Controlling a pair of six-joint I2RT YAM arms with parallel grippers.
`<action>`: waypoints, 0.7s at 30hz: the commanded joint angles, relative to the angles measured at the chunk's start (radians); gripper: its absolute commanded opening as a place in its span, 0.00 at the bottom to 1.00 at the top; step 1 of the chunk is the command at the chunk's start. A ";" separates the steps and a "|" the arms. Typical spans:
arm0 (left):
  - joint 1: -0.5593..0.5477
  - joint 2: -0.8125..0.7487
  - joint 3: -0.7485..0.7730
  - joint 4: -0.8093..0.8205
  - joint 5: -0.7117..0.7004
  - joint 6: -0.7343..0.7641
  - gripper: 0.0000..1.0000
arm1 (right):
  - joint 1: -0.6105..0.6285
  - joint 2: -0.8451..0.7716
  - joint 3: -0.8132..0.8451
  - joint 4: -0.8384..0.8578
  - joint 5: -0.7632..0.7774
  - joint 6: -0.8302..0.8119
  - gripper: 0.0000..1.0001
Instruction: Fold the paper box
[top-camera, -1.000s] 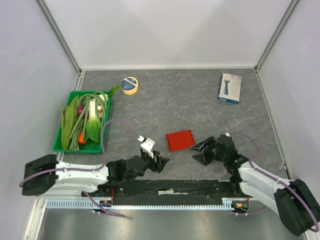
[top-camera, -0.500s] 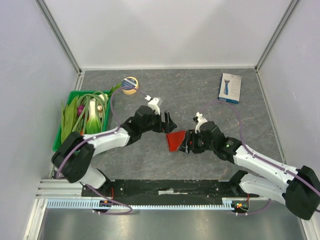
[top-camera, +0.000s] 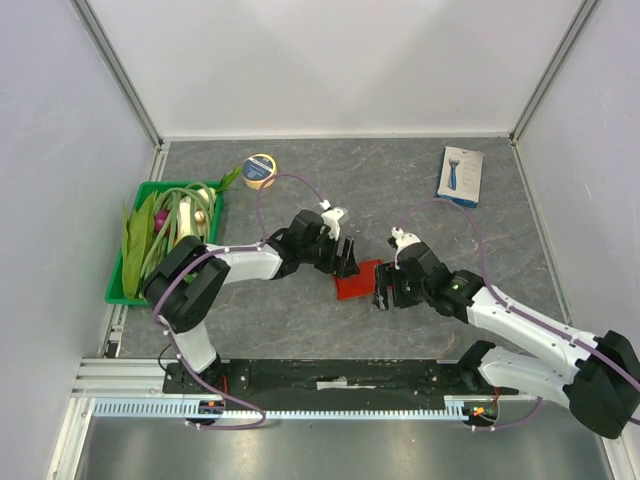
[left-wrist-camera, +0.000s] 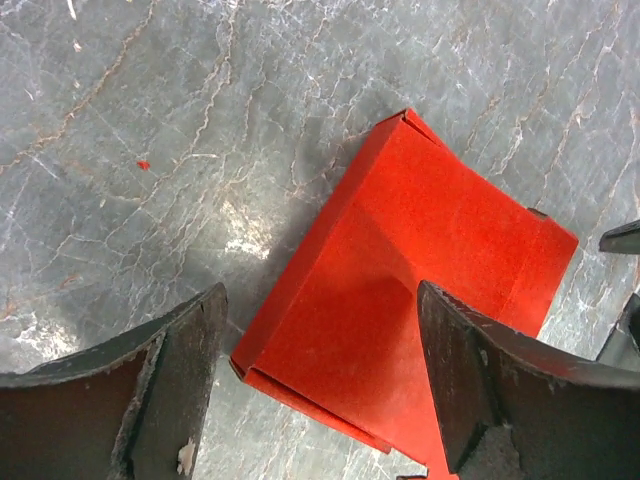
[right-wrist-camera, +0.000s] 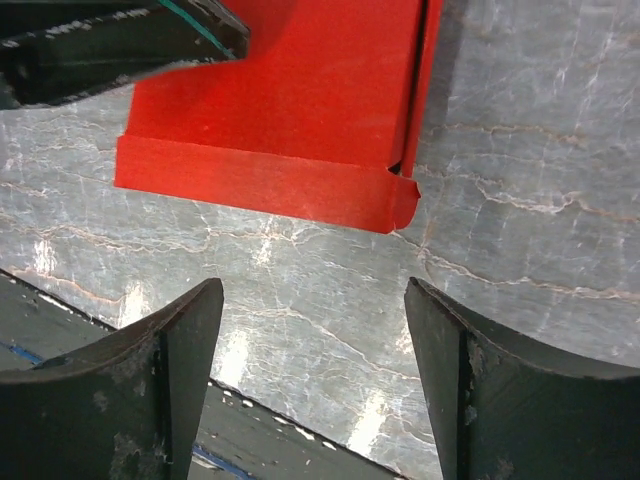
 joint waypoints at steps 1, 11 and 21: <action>0.005 -0.087 0.002 -0.013 -0.039 0.029 0.82 | 0.001 -0.025 0.100 -0.082 0.039 -0.098 0.81; 0.008 -0.469 -0.242 -0.047 -0.225 -0.250 0.89 | -0.250 0.028 0.061 0.077 -0.151 -0.114 0.75; 0.006 -0.400 -0.452 0.186 -0.115 -0.677 0.86 | -0.314 0.271 -0.113 0.492 -0.388 -0.148 0.60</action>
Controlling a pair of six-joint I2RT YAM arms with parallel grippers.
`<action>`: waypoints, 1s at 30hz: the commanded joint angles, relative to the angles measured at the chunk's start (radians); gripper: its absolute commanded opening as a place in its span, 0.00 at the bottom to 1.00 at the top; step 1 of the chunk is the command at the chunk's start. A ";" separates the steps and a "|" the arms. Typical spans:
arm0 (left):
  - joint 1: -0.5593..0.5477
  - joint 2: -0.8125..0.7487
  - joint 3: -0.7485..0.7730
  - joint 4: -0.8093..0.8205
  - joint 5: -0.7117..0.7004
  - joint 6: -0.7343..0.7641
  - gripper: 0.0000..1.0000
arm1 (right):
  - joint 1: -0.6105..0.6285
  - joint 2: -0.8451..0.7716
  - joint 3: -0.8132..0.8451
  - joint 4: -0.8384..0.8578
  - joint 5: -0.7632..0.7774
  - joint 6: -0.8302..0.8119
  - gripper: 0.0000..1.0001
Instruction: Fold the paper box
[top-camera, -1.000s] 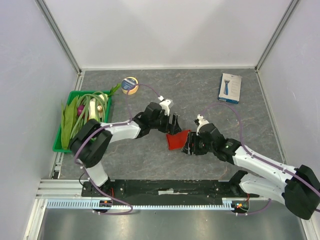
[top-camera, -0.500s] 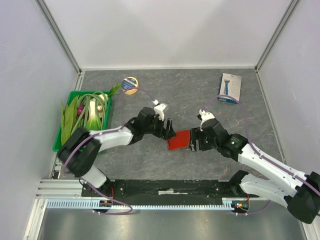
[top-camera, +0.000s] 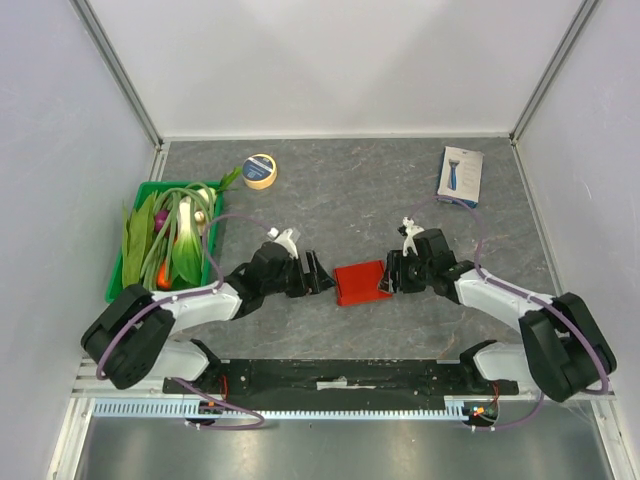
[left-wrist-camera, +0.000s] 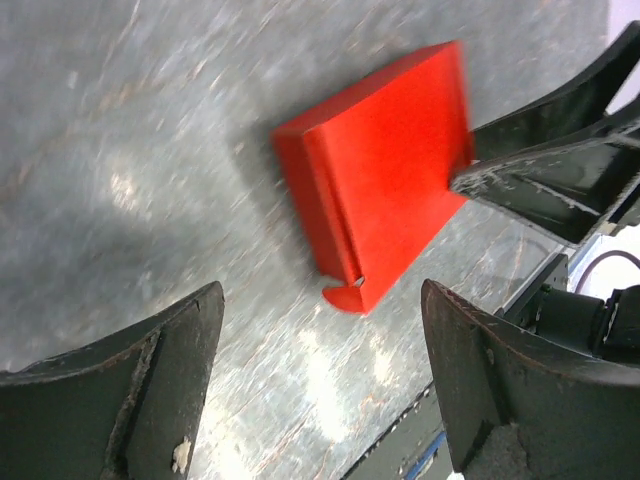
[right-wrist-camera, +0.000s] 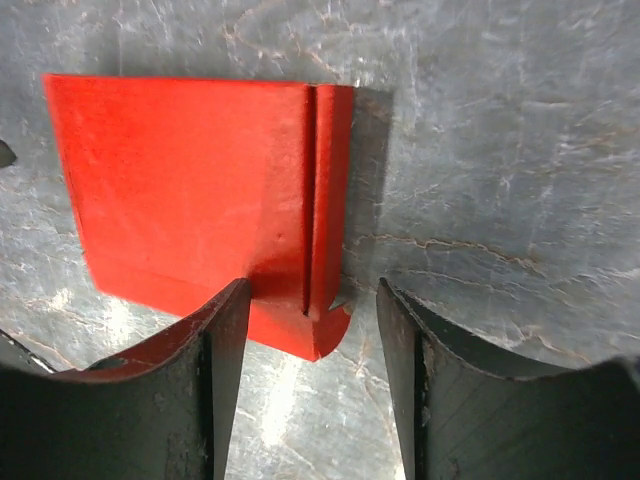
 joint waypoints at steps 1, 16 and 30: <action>0.001 0.042 -0.066 0.137 0.019 -0.233 0.86 | -0.019 0.035 -0.112 0.231 -0.128 0.005 0.59; -0.031 0.118 -0.055 0.194 -0.027 -0.223 0.75 | -0.126 -0.042 -0.060 0.173 -0.208 -0.032 0.64; -0.030 0.210 0.022 0.162 -0.010 -0.244 0.83 | -0.180 0.170 -0.074 0.211 -0.189 -0.005 0.35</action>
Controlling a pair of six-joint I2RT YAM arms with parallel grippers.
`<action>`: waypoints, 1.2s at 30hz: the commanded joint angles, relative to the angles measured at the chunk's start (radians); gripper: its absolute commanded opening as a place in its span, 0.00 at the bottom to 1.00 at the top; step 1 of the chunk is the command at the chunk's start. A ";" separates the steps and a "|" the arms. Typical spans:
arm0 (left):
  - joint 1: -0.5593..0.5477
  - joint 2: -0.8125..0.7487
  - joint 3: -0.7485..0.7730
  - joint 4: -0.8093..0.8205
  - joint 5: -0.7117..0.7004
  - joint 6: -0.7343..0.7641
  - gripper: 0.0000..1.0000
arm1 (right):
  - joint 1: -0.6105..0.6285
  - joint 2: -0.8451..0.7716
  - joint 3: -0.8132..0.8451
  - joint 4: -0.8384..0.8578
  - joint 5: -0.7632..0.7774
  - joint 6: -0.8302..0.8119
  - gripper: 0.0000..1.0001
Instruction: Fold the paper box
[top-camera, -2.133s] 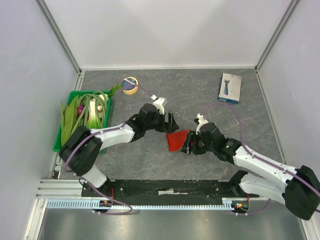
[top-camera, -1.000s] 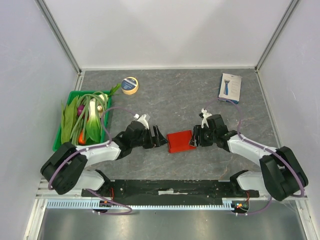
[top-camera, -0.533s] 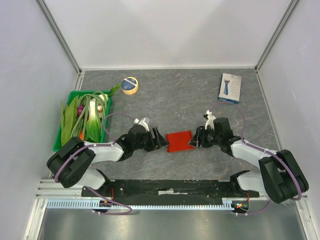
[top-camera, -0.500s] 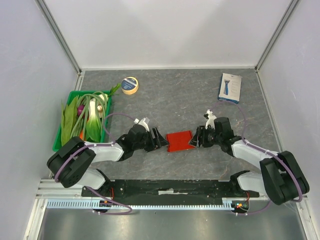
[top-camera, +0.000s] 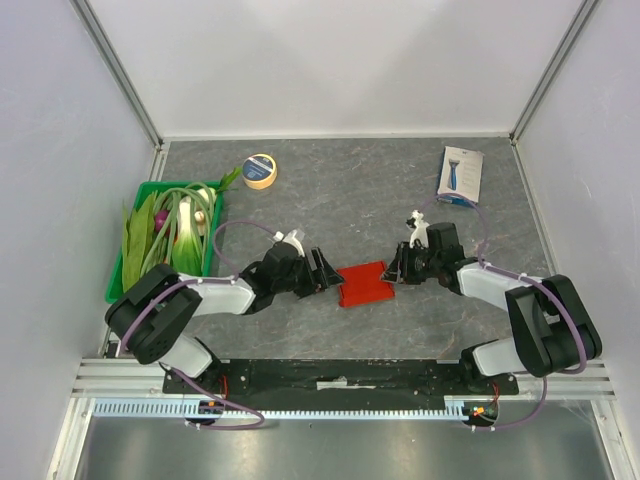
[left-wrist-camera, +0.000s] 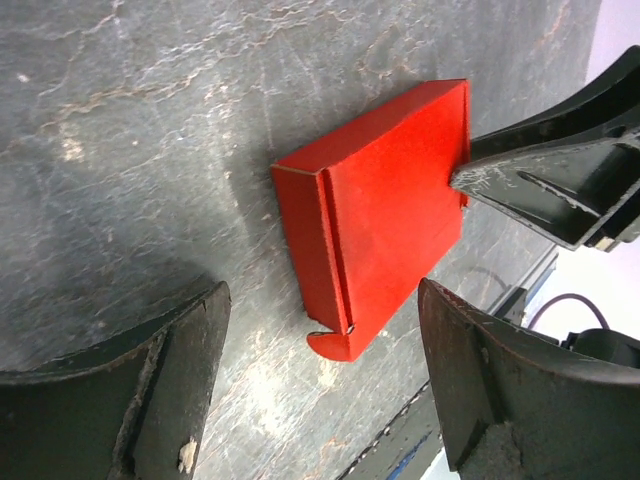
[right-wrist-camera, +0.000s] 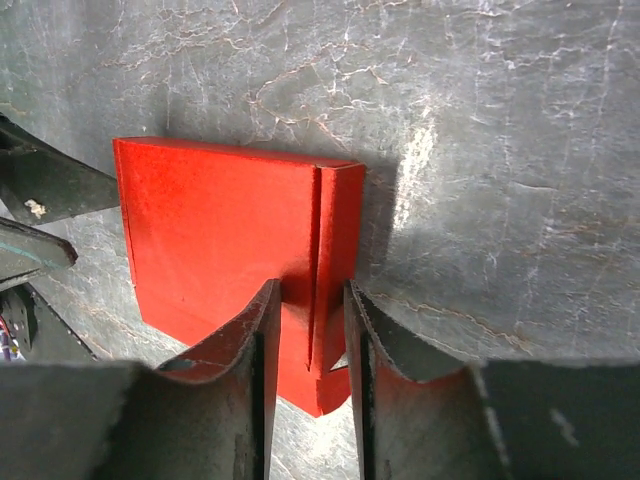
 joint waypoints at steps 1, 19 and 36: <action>-0.002 0.038 0.015 0.030 -0.002 -0.039 0.83 | -0.039 0.041 -0.049 0.009 0.042 0.013 0.32; -0.060 0.150 0.061 0.154 -0.065 -0.101 0.77 | -0.286 0.275 -0.155 0.248 -0.303 0.109 0.08; -0.035 0.098 0.094 0.047 0.087 -0.159 0.24 | -0.057 -0.075 -0.016 -0.048 -0.057 -0.041 0.49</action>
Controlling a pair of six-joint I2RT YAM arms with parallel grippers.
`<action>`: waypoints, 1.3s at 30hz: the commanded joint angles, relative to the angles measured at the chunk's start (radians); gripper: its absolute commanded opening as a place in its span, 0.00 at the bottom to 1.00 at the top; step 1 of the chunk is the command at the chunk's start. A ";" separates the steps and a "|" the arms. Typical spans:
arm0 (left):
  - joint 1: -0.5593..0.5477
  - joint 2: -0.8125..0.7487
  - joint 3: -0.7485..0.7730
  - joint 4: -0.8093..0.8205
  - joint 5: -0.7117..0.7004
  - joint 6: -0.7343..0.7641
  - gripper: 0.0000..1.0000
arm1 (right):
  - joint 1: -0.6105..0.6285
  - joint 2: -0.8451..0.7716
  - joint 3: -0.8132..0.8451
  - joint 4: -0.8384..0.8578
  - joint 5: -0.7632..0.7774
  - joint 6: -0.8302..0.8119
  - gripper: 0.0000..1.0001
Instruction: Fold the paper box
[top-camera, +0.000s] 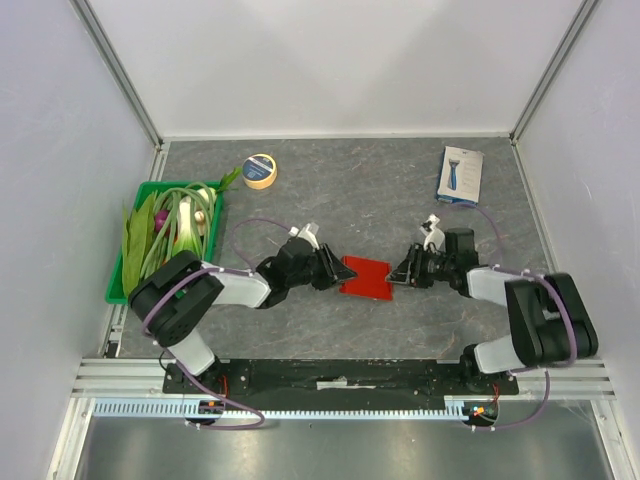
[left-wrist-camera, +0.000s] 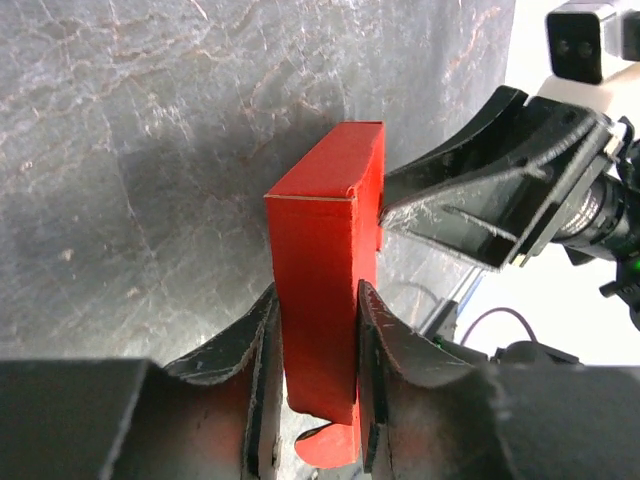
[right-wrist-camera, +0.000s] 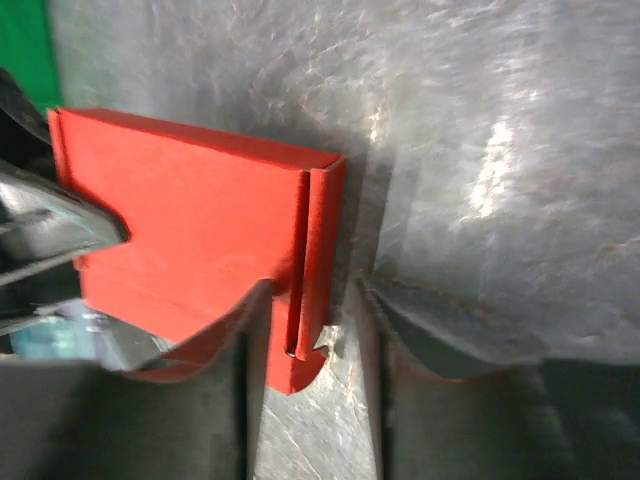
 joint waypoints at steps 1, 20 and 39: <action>0.042 -0.092 -0.007 -0.178 0.118 -0.040 0.24 | 0.184 -0.215 0.099 -0.346 0.298 -0.150 0.56; 0.389 -0.251 -0.041 -0.513 0.686 -0.291 0.18 | 1.197 -0.189 0.530 -0.631 1.377 -0.642 0.94; 0.400 -0.257 -0.108 -0.404 0.753 -0.471 0.18 | 1.221 -0.077 0.429 -0.423 1.451 -0.740 0.68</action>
